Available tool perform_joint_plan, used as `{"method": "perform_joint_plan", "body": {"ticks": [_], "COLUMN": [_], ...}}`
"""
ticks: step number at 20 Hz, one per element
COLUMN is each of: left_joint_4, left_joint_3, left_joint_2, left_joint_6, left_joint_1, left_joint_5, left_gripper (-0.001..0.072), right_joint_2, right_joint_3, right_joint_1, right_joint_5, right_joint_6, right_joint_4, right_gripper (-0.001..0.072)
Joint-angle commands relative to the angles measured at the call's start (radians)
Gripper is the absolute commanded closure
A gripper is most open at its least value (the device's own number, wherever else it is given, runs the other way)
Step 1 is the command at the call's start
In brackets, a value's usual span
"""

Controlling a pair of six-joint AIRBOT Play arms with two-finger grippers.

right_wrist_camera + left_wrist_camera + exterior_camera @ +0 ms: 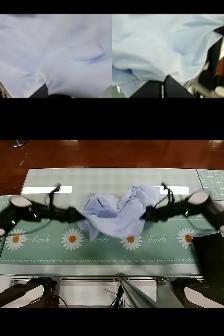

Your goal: Fold the shirts.

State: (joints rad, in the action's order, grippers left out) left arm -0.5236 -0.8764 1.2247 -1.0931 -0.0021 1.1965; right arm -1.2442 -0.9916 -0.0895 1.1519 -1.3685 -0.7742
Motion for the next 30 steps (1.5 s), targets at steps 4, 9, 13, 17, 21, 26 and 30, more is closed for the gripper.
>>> {"method": "perform_joint_plan", "body": {"ticks": [4, 9, 13, 17, 21, 26, 30], "left_joint_4": [-0.123, -0.301, -0.372, -0.420, -0.419, -0.419, -0.420], "left_joint_3": [-0.988, -1.378, -1.229, -1.133, -1.037, -0.733, -0.616], "left_joint_2": [-0.063, -0.175, -0.404, -0.556, -0.564, -0.452, -0.211], "left_joint_6": [-0.187, -0.254, -0.251, -0.256, -0.283, -0.252, -0.212], "left_joint_1": [0.020, 0.020, 0.020, 0.020, 0.020, 0.020, -0.020], "left_joint_5": [0.061, 0.114, 0.116, 0.170, 0.294, 0.290, 0.115], "left_gripper": [0.0687, 0.0687, 0.0686, 0.0686, 0.0686, 0.0686, 0.0686], "right_joint_2": [0.032, 0.308, 0.499, 0.539, 0.537, 0.532, 0.389], "right_joint_3": [-1.091, -1.194, -1.095, -1.088, -0.968, -0.570, -0.353], "right_joint_1": [0.011, 0.011, 0.011, 0.011, 0.011, 0.011, 0.011], "right_joint_5": [0.163, 0.185, 0.248, 0.420, 0.534, 0.406, 0.212], "right_joint_6": [-0.106, -0.104, -0.111, -0.156, -0.180, -0.119, -0.115], "right_joint_4": [-0.153, -0.243, -0.309, -0.309, -0.305, -0.310, -0.425], "right_gripper": [0.0692, 0.0691, 0.0691, 0.0691, 0.0691, 0.0691, 0.0692]}}
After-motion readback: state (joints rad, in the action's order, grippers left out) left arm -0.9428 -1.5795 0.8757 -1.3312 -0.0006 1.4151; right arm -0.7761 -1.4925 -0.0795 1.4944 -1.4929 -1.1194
